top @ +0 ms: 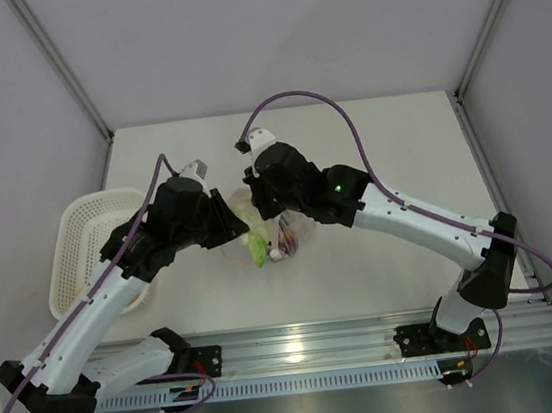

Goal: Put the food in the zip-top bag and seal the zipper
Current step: Place the fake vegetable in the zipper food storage bag.

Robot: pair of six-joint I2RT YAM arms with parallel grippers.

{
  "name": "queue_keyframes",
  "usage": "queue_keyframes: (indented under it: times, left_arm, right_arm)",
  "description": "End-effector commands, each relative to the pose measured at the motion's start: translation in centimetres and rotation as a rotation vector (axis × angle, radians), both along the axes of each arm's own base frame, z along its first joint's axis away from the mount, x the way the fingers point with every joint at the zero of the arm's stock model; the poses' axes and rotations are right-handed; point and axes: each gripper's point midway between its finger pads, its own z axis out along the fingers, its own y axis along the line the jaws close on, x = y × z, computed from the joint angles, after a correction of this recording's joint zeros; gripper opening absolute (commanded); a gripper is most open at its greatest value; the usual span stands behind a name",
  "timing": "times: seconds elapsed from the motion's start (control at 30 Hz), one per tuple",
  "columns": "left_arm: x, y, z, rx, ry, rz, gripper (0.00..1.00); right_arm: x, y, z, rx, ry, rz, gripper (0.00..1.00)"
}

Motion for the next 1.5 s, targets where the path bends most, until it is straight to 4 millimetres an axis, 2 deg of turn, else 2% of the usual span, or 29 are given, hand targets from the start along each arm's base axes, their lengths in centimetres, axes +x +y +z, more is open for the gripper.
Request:
queue_keyframes:
  times: [0.0,0.07,0.1,0.17,0.2,0.23,0.3,0.33,0.4,0.43,0.5,0.53,0.57,0.7,0.8,1.0,1.3,1.43,1.47]
  left_arm:
    - [2.3,-1.4,3.3,-0.047,-0.162,-0.013,0.33]
    - [2.7,-1.0,3.1,-0.020,-0.182,0.002,0.55]
    - [2.9,-0.7,3.4,-0.011,-0.201,0.010,0.71]
    - [2.5,-0.7,4.7,-0.018,-0.272,-0.031,0.84]
    - [2.5,-0.3,4.9,-0.012,-0.302,-0.021,0.95]
    - [1.9,0.6,6.9,-0.048,-0.381,-0.001,1.00]
    - [1.4,2.1,7.7,-0.054,-0.436,0.039,0.99]
    - [0.3,3.3,8.8,-0.085,-0.473,0.058,1.00]
    - [-0.4,4.4,8.6,-0.086,-0.479,0.082,1.00]
    - [-0.9,4.9,7.6,-0.070,-0.449,0.088,0.99]
    - [-1.8,5.5,7.0,-0.076,-0.426,0.095,0.99]
    - [-2.0,5.1,5.2,-0.066,-0.382,0.078,0.99]
    - [-2.1,5.0,4.6,-0.068,-0.369,0.079,0.98]
    - [-1.6,3.7,0.7,-0.021,-0.260,0.055,0.93]
    - [-1.2,2.8,-1.2,-0.012,-0.209,0.045,0.89]
    - [-1.0,1.5,-3.4,-0.050,-0.157,0.039,0.75]
    - [-0.9,0.8,-4.5,-0.057,-0.137,0.026,0.28]
    - [-0.9,-0.5,-4.6,-0.095,-0.120,-0.017,0.12]
    - [-0.8,-1.2,-3.8,-0.123,-0.138,-0.044,0.01]
  right_arm:
    - [-1.2,2.1,3.4,0.117,0.020,0.053,0.00]
    - [-0.9,1.9,3.8,0.126,0.031,0.042,0.00]
    - [-1.0,1.8,3.8,0.132,0.044,0.051,0.00]
    - [-0.6,1.3,3.9,0.146,0.064,0.037,0.00]
    - [-0.5,1.1,3.7,0.146,0.072,0.035,0.00]
    - [-0.5,0.9,3.5,0.144,0.079,0.032,0.00]
    - [-0.2,0.4,3.4,0.144,0.080,0.021,0.00]
    - [-0.1,0.2,3.4,0.144,0.084,0.019,0.00]
    - [0.1,-0.2,3.3,0.149,0.084,0.012,0.00]
    - [0.2,-0.4,3.4,0.150,0.086,0.010,0.00]
    - [0.5,-0.8,3.4,0.155,0.088,0.000,0.00]
    - [0.5,-0.9,3.4,0.157,0.089,0.001,0.00]
    - [0.5,-0.9,3.3,0.159,0.094,0.004,0.00]
    - [0.4,-0.9,3.7,0.172,0.092,0.009,0.00]
    - [0.3,-1.1,3.9,0.178,0.092,0.007,0.00]
    - [-0.1,-1.6,4.2,0.187,0.088,0.002,0.00]
    - [-0.1,-2.2,4.3,0.189,0.074,-0.004,0.00]
    - [0.0,-2.2,4.1,0.185,0.075,-0.007,0.00]
    - [0.0,-2.2,4.1,0.185,0.073,-0.006,0.00]
